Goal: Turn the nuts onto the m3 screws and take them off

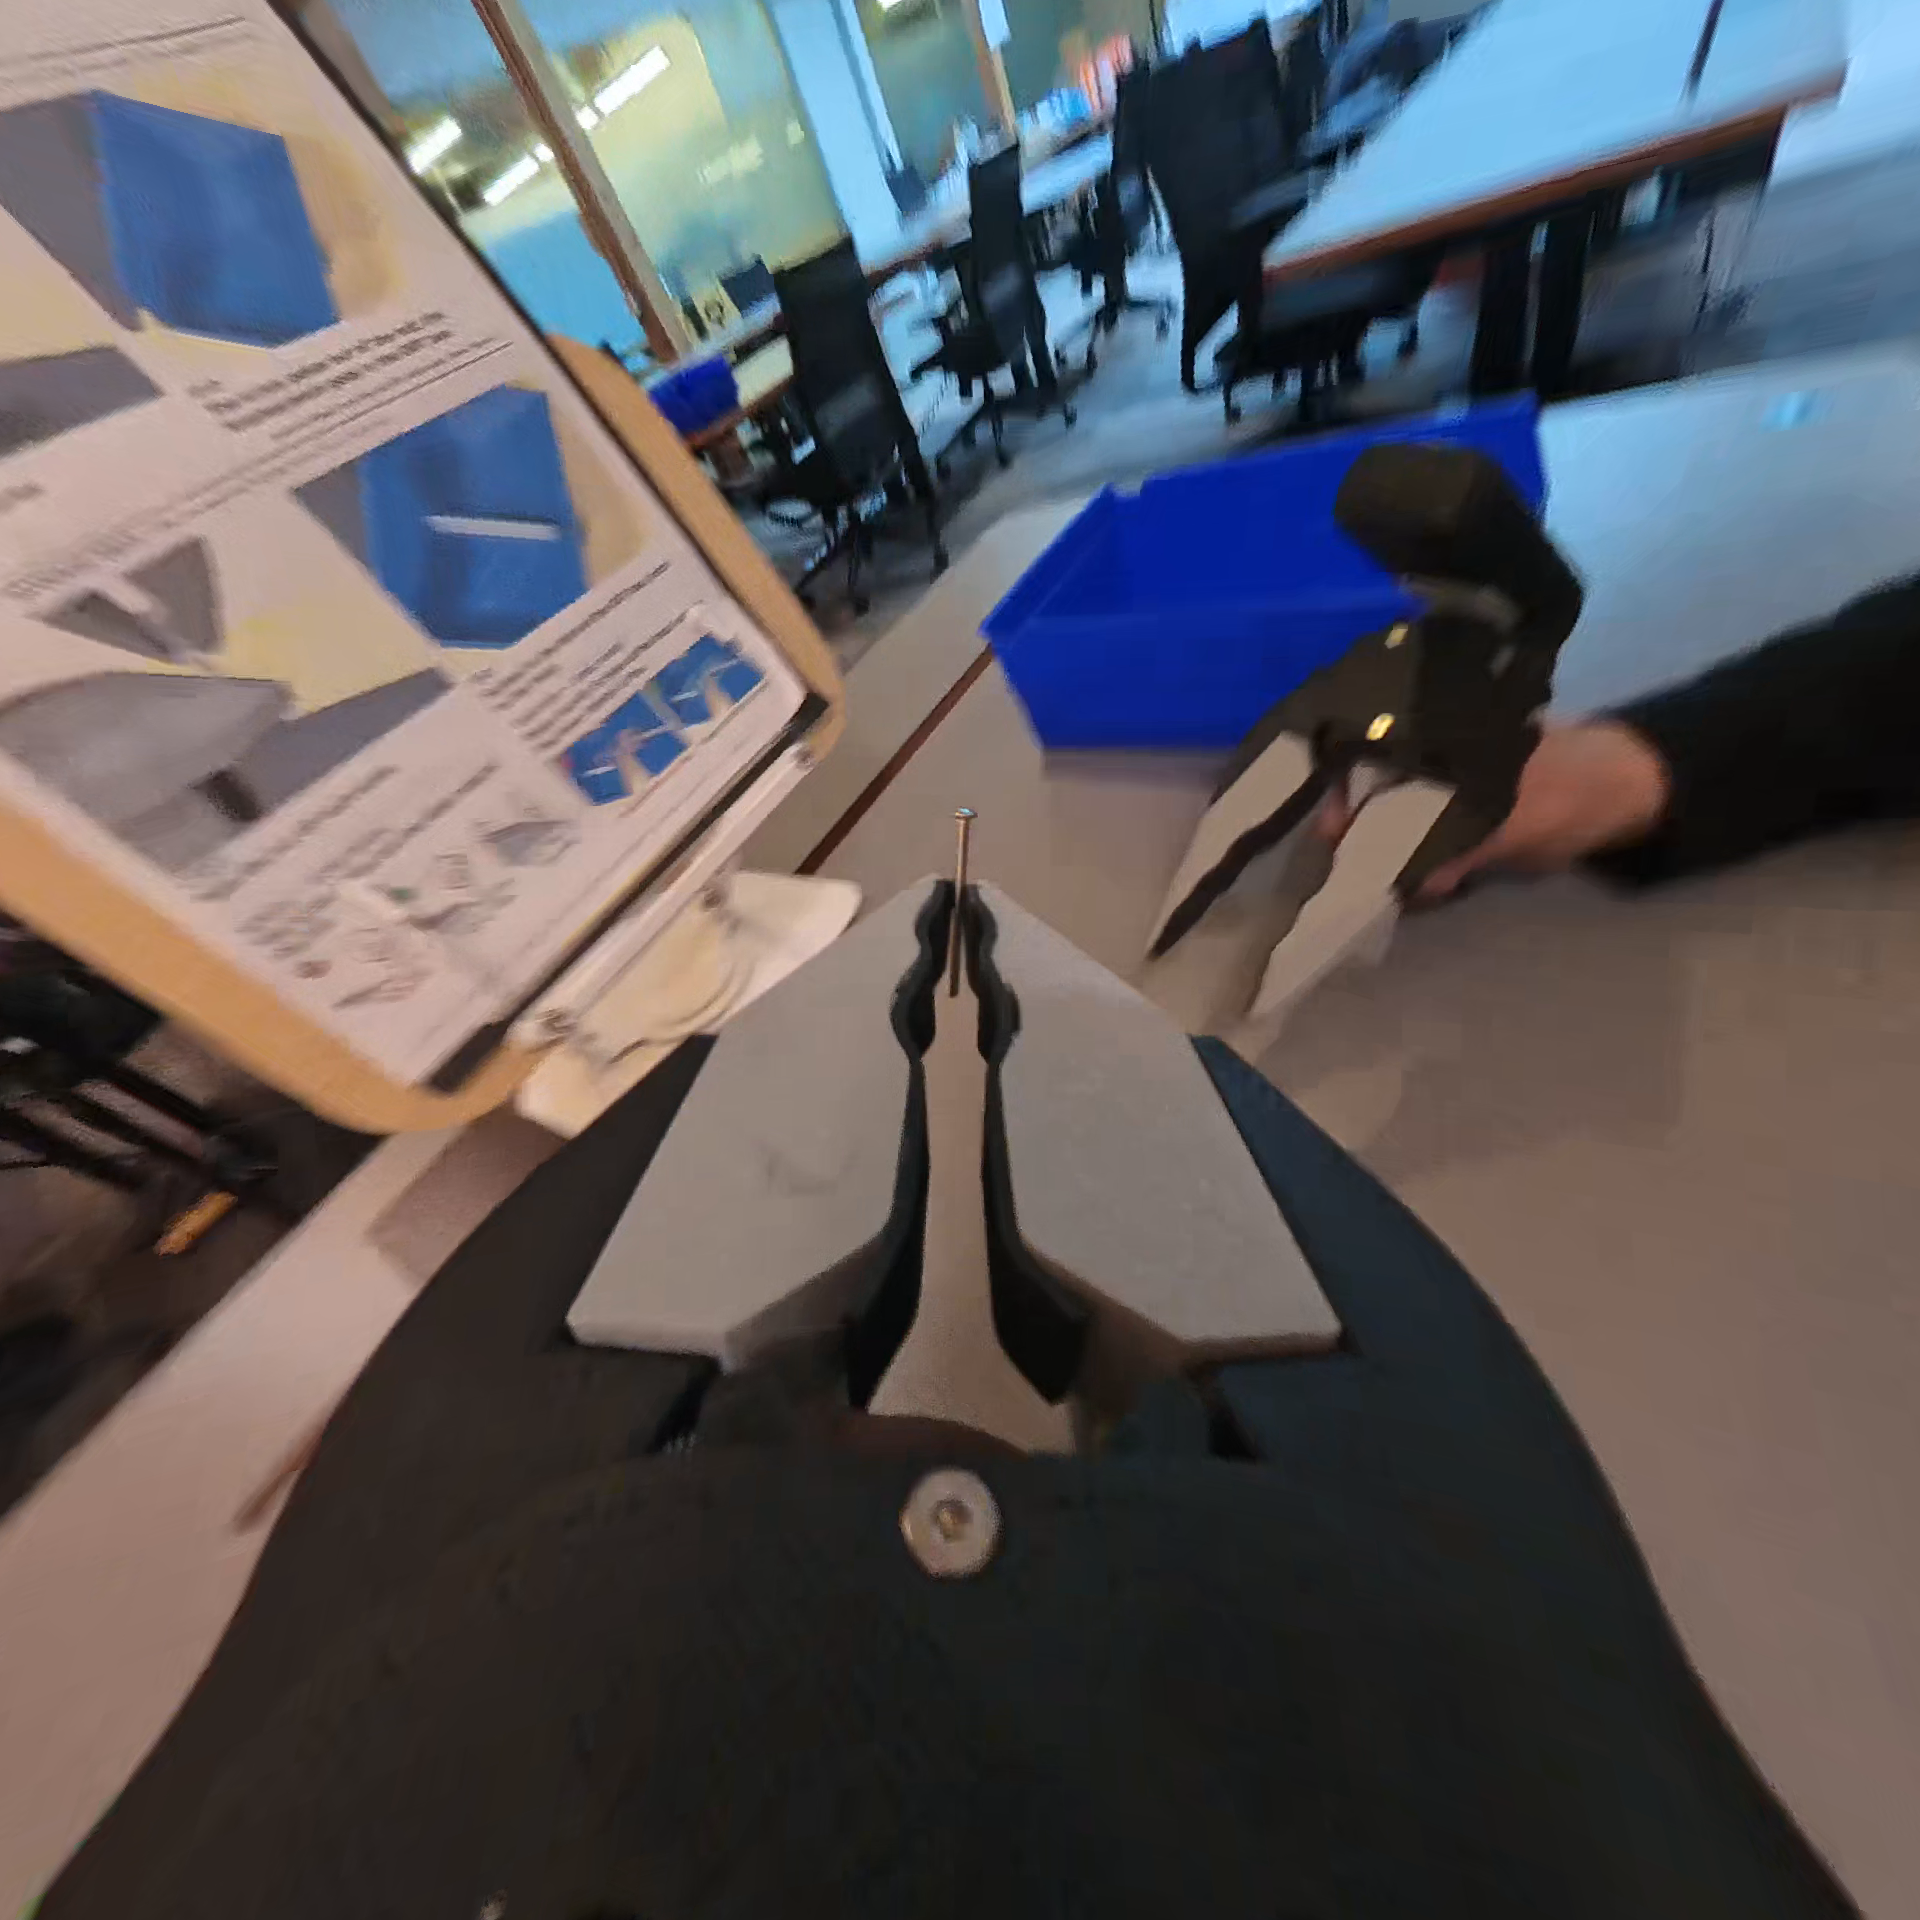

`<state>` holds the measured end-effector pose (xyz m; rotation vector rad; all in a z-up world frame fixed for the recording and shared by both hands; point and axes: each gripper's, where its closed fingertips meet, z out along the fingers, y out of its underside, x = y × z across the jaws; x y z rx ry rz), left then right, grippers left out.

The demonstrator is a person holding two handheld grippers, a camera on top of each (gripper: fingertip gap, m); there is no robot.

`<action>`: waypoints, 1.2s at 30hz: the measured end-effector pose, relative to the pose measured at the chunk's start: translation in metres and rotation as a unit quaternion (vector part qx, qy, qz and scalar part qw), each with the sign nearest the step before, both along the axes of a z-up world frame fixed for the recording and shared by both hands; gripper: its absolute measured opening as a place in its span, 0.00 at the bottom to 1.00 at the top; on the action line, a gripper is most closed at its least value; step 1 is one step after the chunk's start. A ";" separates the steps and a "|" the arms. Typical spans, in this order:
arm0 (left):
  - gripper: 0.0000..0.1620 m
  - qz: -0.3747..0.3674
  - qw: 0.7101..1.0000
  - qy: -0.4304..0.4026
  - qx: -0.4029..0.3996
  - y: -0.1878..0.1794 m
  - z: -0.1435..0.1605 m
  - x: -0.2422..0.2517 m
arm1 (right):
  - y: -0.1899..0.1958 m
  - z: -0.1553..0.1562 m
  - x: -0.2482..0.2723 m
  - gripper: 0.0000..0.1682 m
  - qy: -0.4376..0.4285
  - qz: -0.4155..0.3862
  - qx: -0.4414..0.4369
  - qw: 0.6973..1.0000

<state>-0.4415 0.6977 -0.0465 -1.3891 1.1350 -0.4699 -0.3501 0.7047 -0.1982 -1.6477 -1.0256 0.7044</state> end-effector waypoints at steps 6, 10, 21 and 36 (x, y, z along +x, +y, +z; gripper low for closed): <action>0.00 -0.047 0.984 -0.111 -0.128 -0.019 -0.072 0.086 | -0.025 0.039 0.005 0.25 0.082 0.065 -0.002 0.994; 0.00 -0.085 0.958 -0.202 -0.182 -0.017 -0.091 0.101 | -0.028 0.044 0.013 0.23 0.122 0.073 -0.033 0.989; 0.00 -0.111 0.947 -0.213 -0.212 -0.024 -0.102 0.094 | -0.033 0.049 0.005 0.19 0.193 0.113 -0.107 0.969; 0.00 -0.125 0.948 -0.186 -0.226 -0.036 -0.113 0.106 | -0.038 0.049 0.002 0.10 0.223 0.138 -0.145 0.954</action>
